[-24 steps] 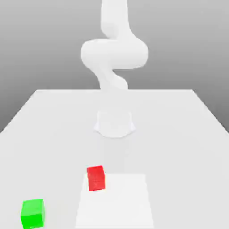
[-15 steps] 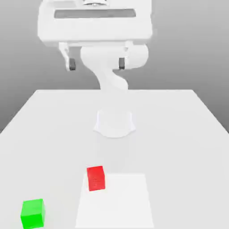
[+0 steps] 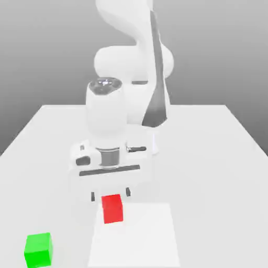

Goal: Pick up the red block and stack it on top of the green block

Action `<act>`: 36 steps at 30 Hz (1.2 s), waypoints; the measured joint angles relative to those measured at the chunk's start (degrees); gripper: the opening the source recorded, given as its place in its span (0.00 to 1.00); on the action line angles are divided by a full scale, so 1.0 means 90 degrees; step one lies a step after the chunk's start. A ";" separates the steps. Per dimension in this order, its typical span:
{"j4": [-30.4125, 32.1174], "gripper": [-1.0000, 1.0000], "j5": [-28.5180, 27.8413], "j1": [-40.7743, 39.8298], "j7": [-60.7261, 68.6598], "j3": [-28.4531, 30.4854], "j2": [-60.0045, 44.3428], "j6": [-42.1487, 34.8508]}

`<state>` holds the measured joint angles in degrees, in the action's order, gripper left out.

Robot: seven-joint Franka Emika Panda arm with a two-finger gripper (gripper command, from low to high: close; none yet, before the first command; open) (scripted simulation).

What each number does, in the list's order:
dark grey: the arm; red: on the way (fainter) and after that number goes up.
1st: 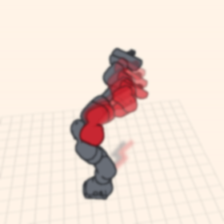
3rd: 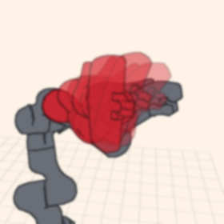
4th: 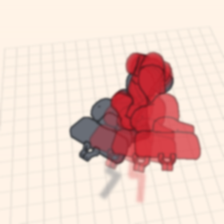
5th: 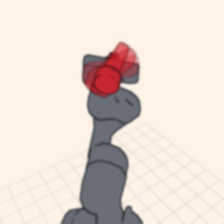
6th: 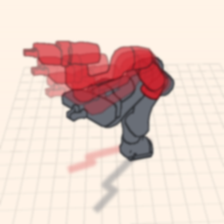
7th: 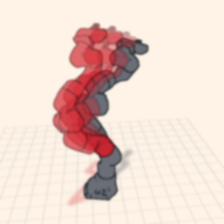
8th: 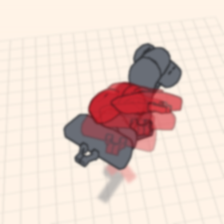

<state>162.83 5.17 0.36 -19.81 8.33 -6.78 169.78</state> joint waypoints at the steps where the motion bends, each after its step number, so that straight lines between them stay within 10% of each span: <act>1: -0.0024 0.50 0.0176 -0.0045 0.0125 -0.0091 -0.0186 0.0152; 2: -0.0046 0.50 0.0303 -0.0167 0.0215 -0.0245 -0.0372 0.0310; 3: -0.0062 0.00 0.0394 -0.0278 0.0277 -0.0380 -0.0530 0.0444; 20: 0.0084 0.00 -0.0708 -0.0289 -0.0497 -0.0027 0.0994 -0.0931; 36: -0.3070 0.00 0.0016 -0.1488 0.0894 0.0287 -0.0843 -0.2286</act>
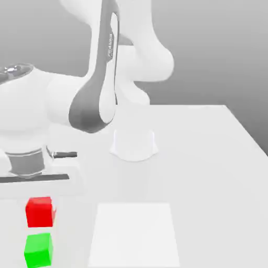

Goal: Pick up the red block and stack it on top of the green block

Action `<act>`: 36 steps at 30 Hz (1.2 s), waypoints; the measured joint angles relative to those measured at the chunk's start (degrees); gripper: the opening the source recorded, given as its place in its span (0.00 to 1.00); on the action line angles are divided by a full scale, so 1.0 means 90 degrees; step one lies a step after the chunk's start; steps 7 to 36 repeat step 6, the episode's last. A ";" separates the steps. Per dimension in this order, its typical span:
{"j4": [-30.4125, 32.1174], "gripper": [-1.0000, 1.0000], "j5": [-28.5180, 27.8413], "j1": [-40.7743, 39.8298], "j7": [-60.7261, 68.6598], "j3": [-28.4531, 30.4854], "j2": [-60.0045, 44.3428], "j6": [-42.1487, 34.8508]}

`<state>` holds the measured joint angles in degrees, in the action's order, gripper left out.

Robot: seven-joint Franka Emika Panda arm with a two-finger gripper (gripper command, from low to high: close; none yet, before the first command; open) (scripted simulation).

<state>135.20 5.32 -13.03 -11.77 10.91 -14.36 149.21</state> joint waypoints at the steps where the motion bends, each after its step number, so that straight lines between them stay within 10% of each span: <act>1: -0.0034 0.00 0.0085 -0.0044 0.0067 -0.0049 -0.0213 0.0177; 2: -0.0056 0.00 0.0168 -0.0095 0.0130 -0.0108 -0.0435 0.0371; 3: -0.0070 1.00 0.0238 -0.0123 0.0182 -0.0144 -0.0596 0.0509; 36: -0.0070 1.00 0.0238 -0.0123 0.0183 -0.0144 -0.0596 0.0509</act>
